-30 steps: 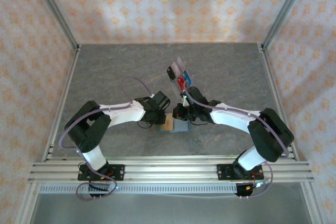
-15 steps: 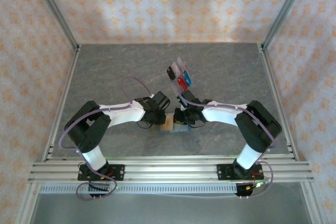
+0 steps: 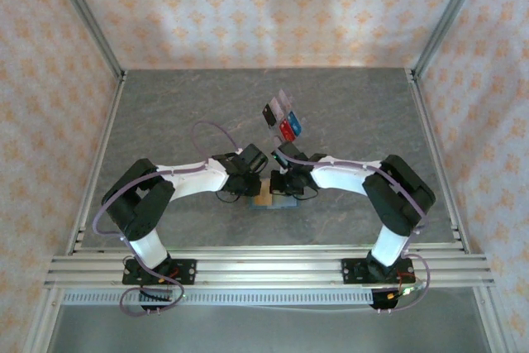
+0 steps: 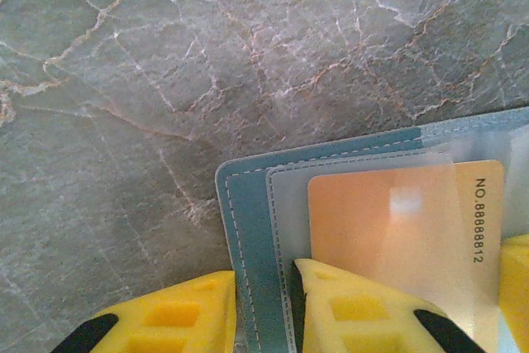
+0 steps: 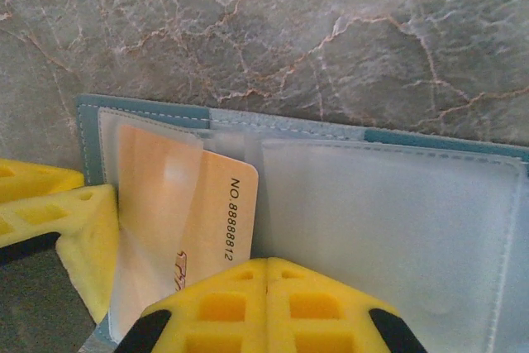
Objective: Put the credit cards into the card holder
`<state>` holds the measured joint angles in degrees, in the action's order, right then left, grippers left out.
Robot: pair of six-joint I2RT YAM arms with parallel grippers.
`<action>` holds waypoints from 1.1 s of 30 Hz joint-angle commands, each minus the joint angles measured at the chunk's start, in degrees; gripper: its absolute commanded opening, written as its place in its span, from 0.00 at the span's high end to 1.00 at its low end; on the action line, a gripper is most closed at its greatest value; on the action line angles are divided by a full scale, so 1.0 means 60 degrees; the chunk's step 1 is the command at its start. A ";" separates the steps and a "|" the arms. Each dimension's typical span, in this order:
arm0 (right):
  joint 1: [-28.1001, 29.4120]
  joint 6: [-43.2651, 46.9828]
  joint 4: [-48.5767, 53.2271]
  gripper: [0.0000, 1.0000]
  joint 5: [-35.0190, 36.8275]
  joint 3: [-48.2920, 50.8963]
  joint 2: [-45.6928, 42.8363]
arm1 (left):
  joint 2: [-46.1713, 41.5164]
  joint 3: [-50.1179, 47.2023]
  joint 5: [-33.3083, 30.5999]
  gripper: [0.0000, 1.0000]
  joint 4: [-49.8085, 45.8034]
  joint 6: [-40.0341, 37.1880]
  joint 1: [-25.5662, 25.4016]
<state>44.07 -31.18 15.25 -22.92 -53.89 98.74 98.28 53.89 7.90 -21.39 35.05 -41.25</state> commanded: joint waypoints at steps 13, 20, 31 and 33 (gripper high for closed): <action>0.0140 -0.0172 -0.0144 1.00 0.0444 0.0060 0.0997 | -0.0764 -0.0138 0.0869 0.69 -0.0313 0.0194 0.0242; 0.0140 -0.0122 -0.0153 1.00 0.0363 0.0048 0.1022 | -0.0947 -0.0041 0.0707 0.82 -0.0639 -0.0017 0.0431; 0.0140 0.0061 0.0145 1.00 0.0418 -0.0079 0.0963 | -0.0426 -0.0094 0.0265 0.98 -0.0656 -0.0138 0.0677; 0.0139 0.0072 0.0157 1.00 0.0399 -0.0085 0.0946 | -0.0234 -0.0108 0.0291 0.98 -0.0557 -0.0157 0.0679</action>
<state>44.34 -31.40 13.50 -23.18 -54.98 100.79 95.09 53.41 11.33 -23.38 35.44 -37.34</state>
